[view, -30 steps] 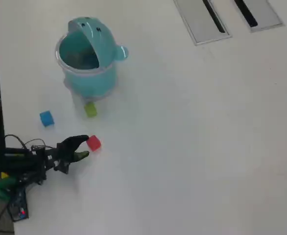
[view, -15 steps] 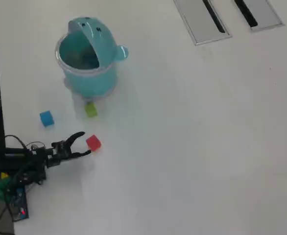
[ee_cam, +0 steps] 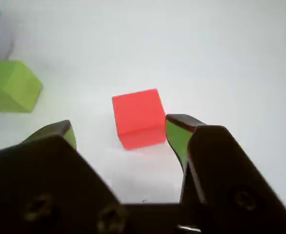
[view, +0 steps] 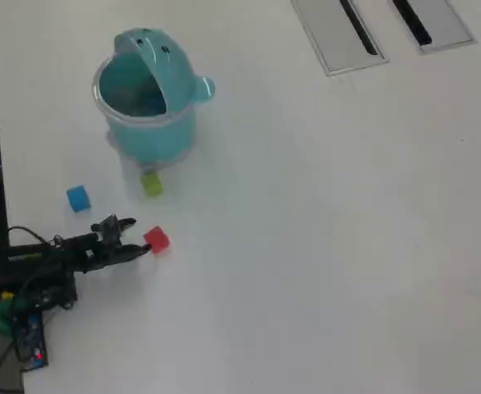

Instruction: Grasp RGB lego blocks and put them in the bin one by one.

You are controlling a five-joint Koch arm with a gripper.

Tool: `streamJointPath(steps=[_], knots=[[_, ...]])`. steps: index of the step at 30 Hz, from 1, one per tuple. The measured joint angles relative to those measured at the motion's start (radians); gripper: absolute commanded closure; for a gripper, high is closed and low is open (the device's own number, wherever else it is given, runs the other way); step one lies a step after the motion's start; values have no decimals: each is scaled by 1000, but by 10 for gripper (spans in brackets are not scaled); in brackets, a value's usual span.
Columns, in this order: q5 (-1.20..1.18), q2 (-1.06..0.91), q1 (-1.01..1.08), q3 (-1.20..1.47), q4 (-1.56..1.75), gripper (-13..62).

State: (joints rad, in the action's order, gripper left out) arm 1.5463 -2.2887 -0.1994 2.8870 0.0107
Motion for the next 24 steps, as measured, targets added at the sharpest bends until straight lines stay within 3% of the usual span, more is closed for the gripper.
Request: streamJointPath(steps=[8,24], knots=[[43,12,-6,-87,-80,149],[130,302,38,-227,-91,149]])
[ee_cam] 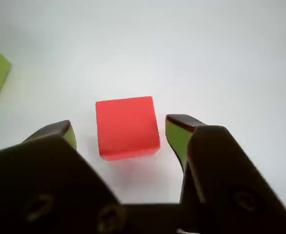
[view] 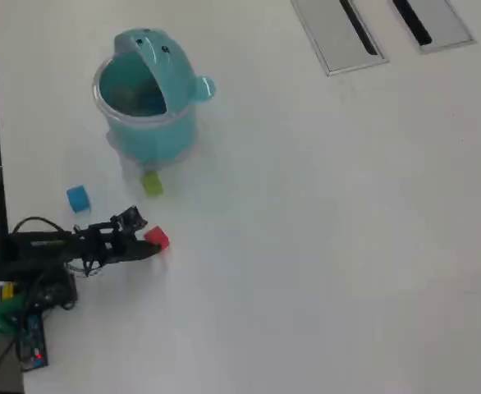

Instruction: Grasp RGB lego blocks and put them in the bin one by one.

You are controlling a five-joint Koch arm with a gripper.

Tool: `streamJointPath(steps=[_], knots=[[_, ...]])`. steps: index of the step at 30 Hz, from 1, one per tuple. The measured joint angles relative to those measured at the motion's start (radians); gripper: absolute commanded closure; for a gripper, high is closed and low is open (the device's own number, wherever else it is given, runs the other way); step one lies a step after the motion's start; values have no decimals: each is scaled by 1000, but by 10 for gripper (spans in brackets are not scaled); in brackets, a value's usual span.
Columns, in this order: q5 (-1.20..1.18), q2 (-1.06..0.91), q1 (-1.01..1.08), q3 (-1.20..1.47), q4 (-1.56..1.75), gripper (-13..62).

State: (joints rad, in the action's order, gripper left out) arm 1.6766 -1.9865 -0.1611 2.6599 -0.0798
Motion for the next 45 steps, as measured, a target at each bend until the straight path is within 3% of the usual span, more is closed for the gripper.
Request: streamJointPath(steps=[12,18,22,26,29,45], knots=[[20,233,9,-9,123,157],[17,270,14,-26,141,211],[-17,272,2,-28,176,270],[-100,270,-20,-28,213,405],[-176,247,-60,-15,241,463],[-331,-81,-204,9,259,464]])
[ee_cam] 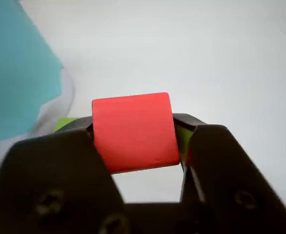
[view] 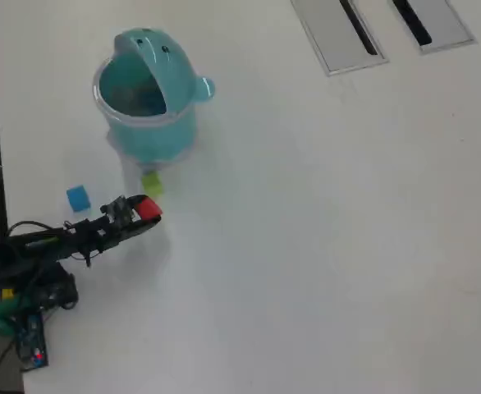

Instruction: Grasp RGB lego blocks and put them in the bin one by one.

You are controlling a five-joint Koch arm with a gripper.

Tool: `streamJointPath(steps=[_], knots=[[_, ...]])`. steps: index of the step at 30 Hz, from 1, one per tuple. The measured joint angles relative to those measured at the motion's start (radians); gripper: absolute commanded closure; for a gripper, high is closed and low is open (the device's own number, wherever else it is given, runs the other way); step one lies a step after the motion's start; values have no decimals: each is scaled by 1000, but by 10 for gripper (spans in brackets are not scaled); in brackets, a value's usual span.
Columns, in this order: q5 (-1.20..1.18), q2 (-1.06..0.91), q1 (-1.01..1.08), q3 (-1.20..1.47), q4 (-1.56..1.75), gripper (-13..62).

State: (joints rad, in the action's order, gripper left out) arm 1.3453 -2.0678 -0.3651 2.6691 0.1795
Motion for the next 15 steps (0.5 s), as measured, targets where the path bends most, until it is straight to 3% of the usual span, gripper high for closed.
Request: streamJointPath(steps=[7,15], knots=[[-14,-178,-87,-75,-49,464],[63,-218,-192,-305,-118,468]])
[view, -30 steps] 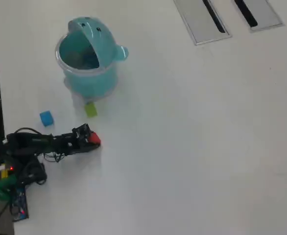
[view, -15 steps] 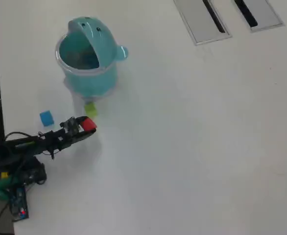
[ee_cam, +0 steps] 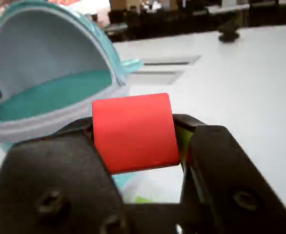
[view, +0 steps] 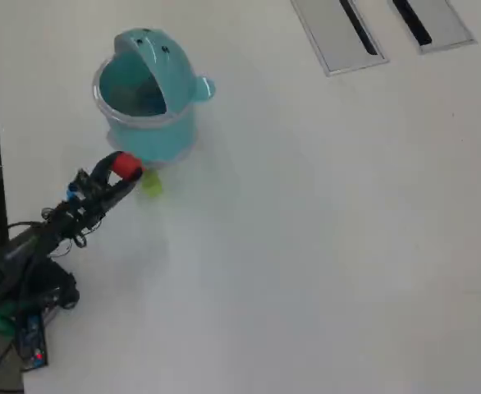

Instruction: Grasp RGB lego blocks and put them in the bin one by one.

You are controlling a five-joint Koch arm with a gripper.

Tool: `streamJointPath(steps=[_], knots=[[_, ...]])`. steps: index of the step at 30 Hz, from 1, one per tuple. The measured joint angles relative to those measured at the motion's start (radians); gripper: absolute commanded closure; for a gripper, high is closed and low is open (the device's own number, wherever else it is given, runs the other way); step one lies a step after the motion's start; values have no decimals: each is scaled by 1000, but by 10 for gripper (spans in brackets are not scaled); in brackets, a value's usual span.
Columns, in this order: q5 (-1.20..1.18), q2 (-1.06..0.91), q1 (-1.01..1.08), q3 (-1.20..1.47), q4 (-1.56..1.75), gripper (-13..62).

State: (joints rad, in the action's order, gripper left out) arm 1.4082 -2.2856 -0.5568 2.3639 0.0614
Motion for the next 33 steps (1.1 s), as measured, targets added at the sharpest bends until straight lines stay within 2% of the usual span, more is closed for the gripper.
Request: streamJointPath(steps=[7,14,21,27,33], knots=[[21,55,-98,-176,-40,468],[69,324,-206,-388,-15,468],[75,491,-259,-549,-8,468],[117,739,-322,-839,-9,468],[140,813,-360,-839,-9,464]])
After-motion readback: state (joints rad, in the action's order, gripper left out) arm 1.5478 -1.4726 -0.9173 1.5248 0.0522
